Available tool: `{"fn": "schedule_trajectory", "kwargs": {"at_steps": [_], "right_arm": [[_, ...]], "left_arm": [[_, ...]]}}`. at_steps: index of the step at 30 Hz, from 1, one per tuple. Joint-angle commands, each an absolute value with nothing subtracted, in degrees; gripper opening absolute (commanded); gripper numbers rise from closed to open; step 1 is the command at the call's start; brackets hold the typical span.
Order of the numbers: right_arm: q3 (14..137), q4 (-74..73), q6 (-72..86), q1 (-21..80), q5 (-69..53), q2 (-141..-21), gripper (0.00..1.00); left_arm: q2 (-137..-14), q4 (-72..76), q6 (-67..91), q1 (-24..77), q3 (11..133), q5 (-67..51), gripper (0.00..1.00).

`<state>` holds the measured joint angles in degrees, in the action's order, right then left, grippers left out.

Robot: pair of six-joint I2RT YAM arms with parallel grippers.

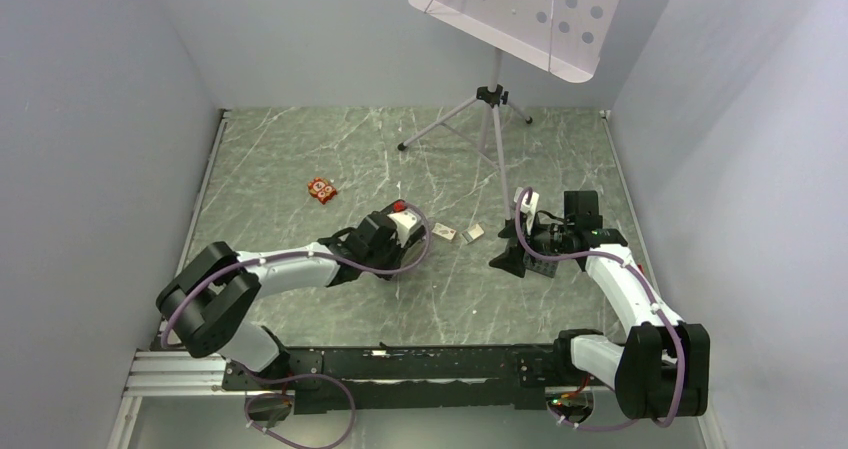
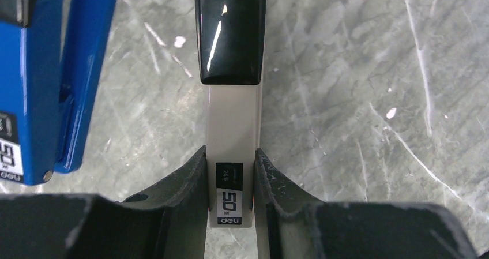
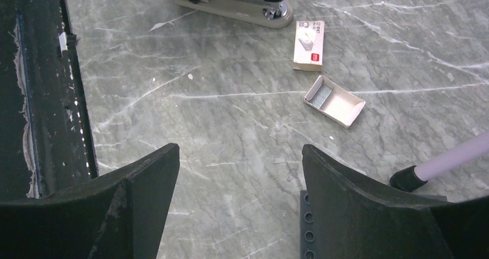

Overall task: Load the staples into the stapler
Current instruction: Move the stapler to the center of the board.

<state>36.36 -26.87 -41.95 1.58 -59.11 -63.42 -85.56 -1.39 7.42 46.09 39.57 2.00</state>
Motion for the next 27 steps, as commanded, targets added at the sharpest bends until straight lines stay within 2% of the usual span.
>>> {"fn": "schedule_trajectory", "kwargs": {"at_steps": [1,4,7,16,21,27], "right_arm": [[37.86,-25.31,-42.93,1.32,-61.98,-63.49,0.81],[38.27,-25.44,-42.89,1.31,-61.84,-63.59,0.81],[38.67,-25.5,-42.73,1.31,-61.31,-63.8,0.81],[40.28,-26.34,-41.65,1.32,-60.09,-63.98,0.82],[41.24,-25.26,-37.99,1.32,-58.34,-63.68,0.82],[44.02,-25.23,-31.61,1.29,-53.99,-63.83,0.82]], "left_arm": [[-83.2,-3.19,13.48,44.88,38.49,6.19,0.24],[-81.42,-3.84,15.33,44.77,38.62,8.32,0.45],[-79.23,-4.64,15.45,44.74,39.51,8.38,0.61],[-70.58,-8.26,18.13,44.75,42.4,11.77,0.98],[-64.9,-11.65,19.59,43.4,43.31,15.22,0.99],[-59.17,-15.5,22.26,35.06,45.16,10.69,0.99]]}}
